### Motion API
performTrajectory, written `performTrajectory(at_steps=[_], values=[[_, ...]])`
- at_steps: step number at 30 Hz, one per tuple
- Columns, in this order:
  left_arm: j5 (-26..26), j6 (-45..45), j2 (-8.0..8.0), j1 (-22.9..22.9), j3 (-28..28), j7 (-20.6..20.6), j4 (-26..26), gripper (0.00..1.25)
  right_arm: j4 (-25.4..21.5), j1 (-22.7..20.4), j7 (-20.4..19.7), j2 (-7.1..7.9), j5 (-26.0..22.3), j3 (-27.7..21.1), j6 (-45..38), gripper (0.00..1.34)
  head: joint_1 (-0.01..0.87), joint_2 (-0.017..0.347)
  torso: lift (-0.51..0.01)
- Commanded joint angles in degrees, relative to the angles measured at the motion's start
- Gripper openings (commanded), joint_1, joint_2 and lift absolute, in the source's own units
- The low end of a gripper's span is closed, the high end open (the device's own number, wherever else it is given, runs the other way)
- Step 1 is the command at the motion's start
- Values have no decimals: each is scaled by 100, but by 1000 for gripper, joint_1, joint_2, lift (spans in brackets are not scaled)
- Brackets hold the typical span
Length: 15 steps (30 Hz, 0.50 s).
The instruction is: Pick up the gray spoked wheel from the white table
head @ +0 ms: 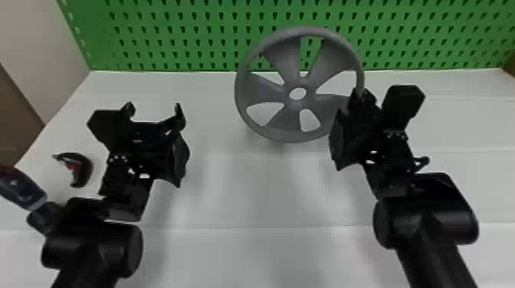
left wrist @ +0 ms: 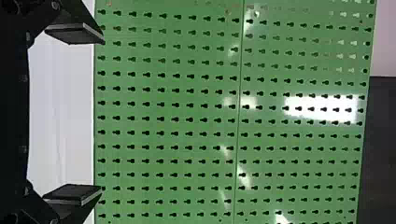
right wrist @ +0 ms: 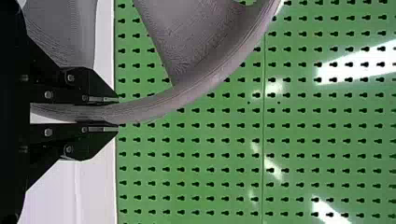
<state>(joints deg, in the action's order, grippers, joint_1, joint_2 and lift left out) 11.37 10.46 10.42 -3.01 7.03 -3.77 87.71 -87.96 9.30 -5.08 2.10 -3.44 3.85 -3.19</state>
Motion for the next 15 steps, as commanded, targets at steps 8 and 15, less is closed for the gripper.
performTrajectory(at_steps=[8, 15], values=[[6, 0, -5, 2, 27, 0, 0, 1103, -2, -166, -212, 10, 194, 37, 407, 241, 806, 44, -98], [-3, 0, -14, 20, 0, 0, 0, 1103, -2, -166, -265, -16, 185, 45, 425, 241, 806, 44, -98]])
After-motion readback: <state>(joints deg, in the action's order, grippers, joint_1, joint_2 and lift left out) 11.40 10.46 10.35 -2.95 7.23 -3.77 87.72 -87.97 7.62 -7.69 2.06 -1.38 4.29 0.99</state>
